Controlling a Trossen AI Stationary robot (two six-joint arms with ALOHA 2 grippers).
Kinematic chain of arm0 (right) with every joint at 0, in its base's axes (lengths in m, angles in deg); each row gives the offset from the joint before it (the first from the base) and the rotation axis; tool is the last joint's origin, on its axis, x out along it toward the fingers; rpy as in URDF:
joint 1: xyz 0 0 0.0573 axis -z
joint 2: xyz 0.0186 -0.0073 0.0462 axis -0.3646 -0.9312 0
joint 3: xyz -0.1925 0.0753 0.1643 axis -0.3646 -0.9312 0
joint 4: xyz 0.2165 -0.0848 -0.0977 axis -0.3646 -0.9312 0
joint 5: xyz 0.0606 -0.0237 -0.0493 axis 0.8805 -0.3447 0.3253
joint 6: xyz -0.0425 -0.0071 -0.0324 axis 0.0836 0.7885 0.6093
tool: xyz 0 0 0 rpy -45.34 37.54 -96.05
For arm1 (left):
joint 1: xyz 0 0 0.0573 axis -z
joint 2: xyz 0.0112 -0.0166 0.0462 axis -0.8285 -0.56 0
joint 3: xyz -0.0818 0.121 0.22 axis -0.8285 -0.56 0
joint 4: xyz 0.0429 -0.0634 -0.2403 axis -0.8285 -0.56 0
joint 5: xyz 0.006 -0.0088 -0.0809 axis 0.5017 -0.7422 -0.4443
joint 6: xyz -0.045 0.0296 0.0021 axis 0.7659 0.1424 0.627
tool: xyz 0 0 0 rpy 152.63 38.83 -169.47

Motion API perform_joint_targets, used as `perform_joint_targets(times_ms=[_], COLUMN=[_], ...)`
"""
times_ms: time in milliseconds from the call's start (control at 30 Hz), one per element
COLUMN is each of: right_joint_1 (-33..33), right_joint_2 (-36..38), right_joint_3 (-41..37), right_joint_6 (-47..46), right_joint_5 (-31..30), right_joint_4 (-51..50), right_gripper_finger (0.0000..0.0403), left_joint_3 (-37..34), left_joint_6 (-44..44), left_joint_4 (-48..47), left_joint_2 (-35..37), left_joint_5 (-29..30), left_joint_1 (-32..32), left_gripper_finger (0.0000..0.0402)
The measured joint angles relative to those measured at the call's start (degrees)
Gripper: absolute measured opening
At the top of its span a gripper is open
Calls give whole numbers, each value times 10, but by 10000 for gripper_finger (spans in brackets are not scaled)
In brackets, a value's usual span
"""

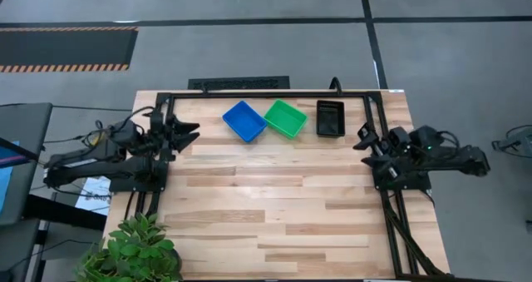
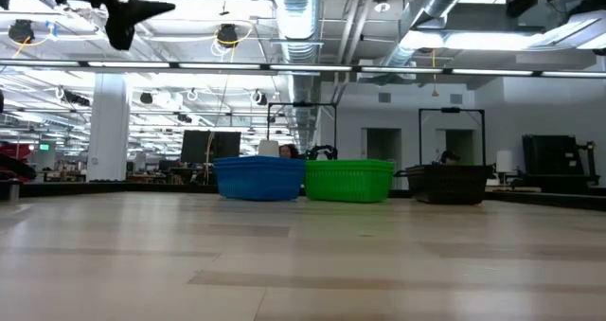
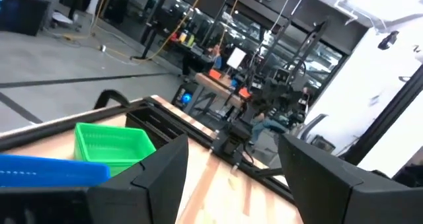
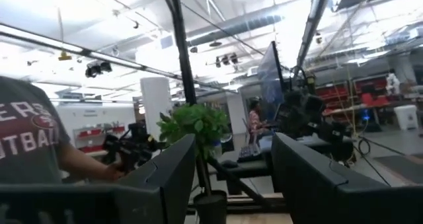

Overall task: Stack baskets by color
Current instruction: Return to Home Position

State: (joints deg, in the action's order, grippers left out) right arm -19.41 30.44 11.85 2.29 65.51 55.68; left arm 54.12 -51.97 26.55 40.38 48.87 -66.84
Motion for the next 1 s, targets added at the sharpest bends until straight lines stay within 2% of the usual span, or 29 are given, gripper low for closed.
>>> perform_joint_targets(times_ms=[100, 267, 400, 800, 1000], right_joint_1=[-14, -30, -40, -57, -57], right_joint_2=[3, 2, 2, 2, 2], right_joint_3=[-29, -48, -48, -48, -48], right_joint_6=[0, -17, -22, 6, 7], right_joint_5=[-24, -25, -27, -57, -57], right_joint_4=[20, 21, 17, -66, -87], right_gripper_finger=[219, 221, 221, 219, 219], left_joint_3=[-30, -69, -82, -132, -167], left_joint_6=[7, 17, 17, 4, 12], left_joint_4=[40, 94, 102, 128, 186], left_joint_2=[0, 0, 0, 0, 0], left_joint_5=[-13, -15, -15, -30, -27], left_joint_1=[0, 0, 0, 0, 0], left_gripper_finger=[225, 225, 225, 225, 225])
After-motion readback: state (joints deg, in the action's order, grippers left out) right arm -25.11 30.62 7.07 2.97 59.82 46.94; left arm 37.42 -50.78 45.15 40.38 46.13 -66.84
